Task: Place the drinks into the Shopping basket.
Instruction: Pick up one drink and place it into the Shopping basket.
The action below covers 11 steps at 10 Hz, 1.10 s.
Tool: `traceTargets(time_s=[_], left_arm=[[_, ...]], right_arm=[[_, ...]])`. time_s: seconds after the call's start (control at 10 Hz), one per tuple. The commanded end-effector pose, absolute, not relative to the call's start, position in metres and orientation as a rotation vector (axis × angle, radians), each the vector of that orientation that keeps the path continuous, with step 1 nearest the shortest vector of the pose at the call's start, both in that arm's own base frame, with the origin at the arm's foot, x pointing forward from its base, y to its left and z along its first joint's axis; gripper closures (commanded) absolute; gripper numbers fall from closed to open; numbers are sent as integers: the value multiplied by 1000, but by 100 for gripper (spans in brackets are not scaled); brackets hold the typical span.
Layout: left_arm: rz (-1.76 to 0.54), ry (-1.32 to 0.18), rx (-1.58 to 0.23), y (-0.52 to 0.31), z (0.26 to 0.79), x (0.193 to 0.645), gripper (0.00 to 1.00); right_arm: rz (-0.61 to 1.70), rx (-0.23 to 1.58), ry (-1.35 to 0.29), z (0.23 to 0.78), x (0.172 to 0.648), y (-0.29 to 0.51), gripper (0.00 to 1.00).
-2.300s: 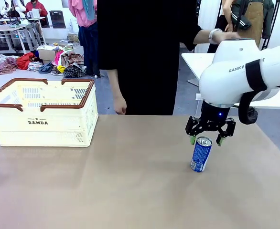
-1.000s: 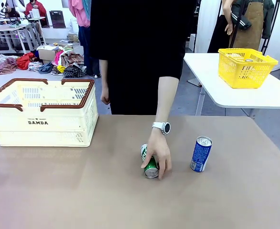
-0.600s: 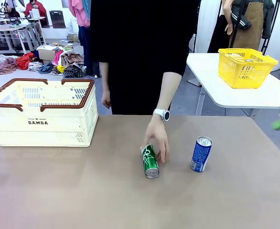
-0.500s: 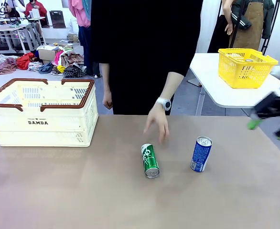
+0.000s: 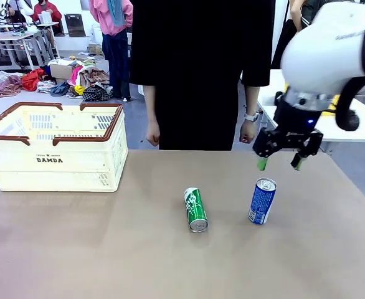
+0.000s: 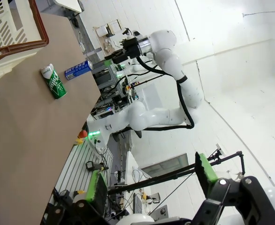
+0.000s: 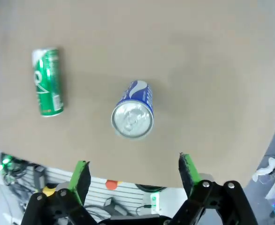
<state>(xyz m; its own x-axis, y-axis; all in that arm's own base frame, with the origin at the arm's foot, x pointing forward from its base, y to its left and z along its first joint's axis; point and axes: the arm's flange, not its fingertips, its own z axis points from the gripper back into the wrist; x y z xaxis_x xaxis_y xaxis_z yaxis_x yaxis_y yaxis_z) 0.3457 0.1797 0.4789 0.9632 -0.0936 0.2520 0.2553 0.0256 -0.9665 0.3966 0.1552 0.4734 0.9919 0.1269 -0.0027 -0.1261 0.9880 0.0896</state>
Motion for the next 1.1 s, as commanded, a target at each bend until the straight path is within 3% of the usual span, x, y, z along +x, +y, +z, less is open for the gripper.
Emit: traceTargets(time_s=[0.0,0.6,1.0], left_arm=[[-258,-133,-1534,180,481,345,0],[-258,-133,-1534,180,481,345,0],[-258,-133,-1534,180,481,345,0]], right_arm=[[135,13,40,457,420,171,0],[56,-87,22,383,420,188,0],[32,-73,50,365,420,184,0]])
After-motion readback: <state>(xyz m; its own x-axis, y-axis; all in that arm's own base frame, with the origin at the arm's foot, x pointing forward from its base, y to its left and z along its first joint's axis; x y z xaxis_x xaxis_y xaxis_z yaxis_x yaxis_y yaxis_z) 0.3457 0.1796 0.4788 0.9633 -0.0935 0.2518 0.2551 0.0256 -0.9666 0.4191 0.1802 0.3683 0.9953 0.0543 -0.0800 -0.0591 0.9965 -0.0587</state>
